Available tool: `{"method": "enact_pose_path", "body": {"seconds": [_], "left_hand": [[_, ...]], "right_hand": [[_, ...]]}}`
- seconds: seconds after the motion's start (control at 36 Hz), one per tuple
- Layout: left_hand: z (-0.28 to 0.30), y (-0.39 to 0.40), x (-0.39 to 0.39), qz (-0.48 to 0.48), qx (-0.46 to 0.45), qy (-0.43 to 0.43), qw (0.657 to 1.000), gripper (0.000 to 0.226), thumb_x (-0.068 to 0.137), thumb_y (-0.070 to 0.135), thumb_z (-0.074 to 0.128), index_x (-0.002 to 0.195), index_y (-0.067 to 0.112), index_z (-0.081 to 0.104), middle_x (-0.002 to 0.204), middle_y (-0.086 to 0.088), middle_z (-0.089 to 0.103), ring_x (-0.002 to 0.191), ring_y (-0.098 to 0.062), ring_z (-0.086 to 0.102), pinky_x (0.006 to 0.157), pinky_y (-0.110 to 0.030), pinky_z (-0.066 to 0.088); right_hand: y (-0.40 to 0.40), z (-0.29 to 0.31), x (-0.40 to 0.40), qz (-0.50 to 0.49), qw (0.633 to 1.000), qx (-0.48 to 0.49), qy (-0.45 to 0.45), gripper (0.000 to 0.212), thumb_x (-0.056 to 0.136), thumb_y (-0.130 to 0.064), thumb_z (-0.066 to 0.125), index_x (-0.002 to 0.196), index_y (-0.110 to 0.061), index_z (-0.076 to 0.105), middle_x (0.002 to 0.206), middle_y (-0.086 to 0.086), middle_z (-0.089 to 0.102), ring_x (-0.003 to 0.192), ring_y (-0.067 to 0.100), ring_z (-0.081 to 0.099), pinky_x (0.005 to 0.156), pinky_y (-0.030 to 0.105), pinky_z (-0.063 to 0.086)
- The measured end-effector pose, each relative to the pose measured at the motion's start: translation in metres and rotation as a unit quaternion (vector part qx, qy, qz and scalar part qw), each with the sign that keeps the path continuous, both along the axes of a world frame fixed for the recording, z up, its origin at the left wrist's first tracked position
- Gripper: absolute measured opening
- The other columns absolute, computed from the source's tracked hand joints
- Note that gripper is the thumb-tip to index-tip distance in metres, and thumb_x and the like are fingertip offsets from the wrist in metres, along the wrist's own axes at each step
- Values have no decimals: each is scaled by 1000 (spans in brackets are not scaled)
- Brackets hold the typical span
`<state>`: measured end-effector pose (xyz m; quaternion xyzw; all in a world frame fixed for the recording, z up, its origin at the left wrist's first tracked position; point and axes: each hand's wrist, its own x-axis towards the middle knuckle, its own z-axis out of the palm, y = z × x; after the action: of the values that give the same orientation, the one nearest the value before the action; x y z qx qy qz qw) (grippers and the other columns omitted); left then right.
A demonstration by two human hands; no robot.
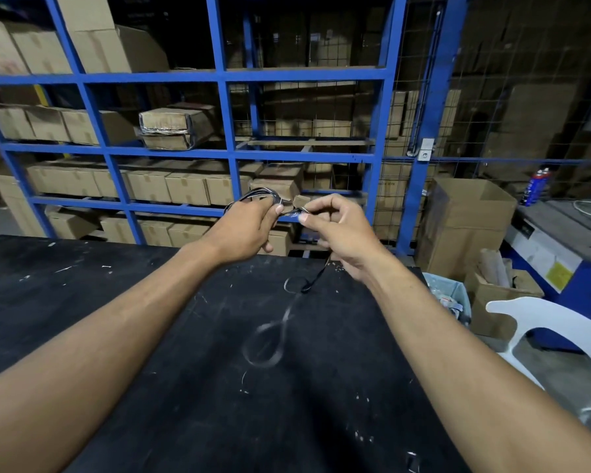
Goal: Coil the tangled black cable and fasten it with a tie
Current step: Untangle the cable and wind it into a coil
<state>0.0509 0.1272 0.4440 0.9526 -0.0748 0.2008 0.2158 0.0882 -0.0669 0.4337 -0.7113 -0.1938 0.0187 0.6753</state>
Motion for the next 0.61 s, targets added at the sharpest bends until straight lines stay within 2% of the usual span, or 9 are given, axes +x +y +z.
{"method": "enact_pose_path", "body": {"seconds": [0.11,0.17,0.22,0.33,0.39,0.47,0.53,0.56,0.61], "left_hand": [[3,0,-6,-29,-17,50,998,43,112,42,36,81,14,46,71,0,60,65,-9,78,56,-26,43],[6,-2,-8,-66,-73,107,989,44,113,41,35,83,12,47,65,-4,59,72,-16,81,60,-27,48],[7,-4,-10,-104,-160,165,968,45,114,37,32,83,9,50,55,-8,54,76,-22,82,62,-21,51],[8,-3,-11,-140,-259,226,929,49,115,34,30,91,3,60,47,-5,49,74,-25,80,70,-22,55],[6,0,-12,-154,-297,270,903,50,115,35,32,95,2,64,48,-4,49,75,-28,79,78,-31,54],[4,4,-15,-163,-356,331,859,50,113,38,36,98,4,70,51,-4,49,74,-28,79,80,-44,53],[2,5,-17,-174,-388,357,832,49,112,38,39,104,5,74,53,-4,48,72,-27,78,80,-49,61],[1,5,-17,-180,-401,366,820,47,111,37,41,109,3,74,53,-4,47,70,-28,77,88,-58,60],[-2,5,-19,-188,-410,379,808,47,110,36,43,115,0,73,54,-5,47,70,-28,76,103,-73,48]], "right_hand": [[-13,6,12,-82,965,-152,-195,5,94,-22,78,90,-20,79,82,-9,68,71,3,57,70,20,46],[-16,9,17,-90,951,-192,-225,9,96,-25,75,90,-20,78,86,-13,62,77,1,57,69,17,42],[-18,9,20,-87,945,-220,-227,15,99,-27,71,91,-16,77,85,-14,59,79,2,55,71,19,40],[-22,8,20,-36,940,-278,-195,26,105,-32,62,93,-12,73,79,-17,62,77,1,55,75,26,39],[-24,6,18,12,948,-275,-162,27,107,-29,58,88,-15,70,70,-19,60,70,-1,54,71,23,38],[-28,4,16,111,985,-136,-5,27,109,-24,55,85,-14,65,66,-10,54,55,7,43,60,24,32],[-31,2,15,163,981,-45,90,26,109,-20,53,87,-10,63,73,-1,51,56,10,41,60,27,31],[-31,1,14,186,976,-16,115,27,110,-18,51,86,-9,61,75,2,49,57,11,41,60,28,31],[-32,-2,12,212,970,-3,122,29,111,-16,48,84,-9,58,78,5,48,62,14,43,63,29,33]]}}
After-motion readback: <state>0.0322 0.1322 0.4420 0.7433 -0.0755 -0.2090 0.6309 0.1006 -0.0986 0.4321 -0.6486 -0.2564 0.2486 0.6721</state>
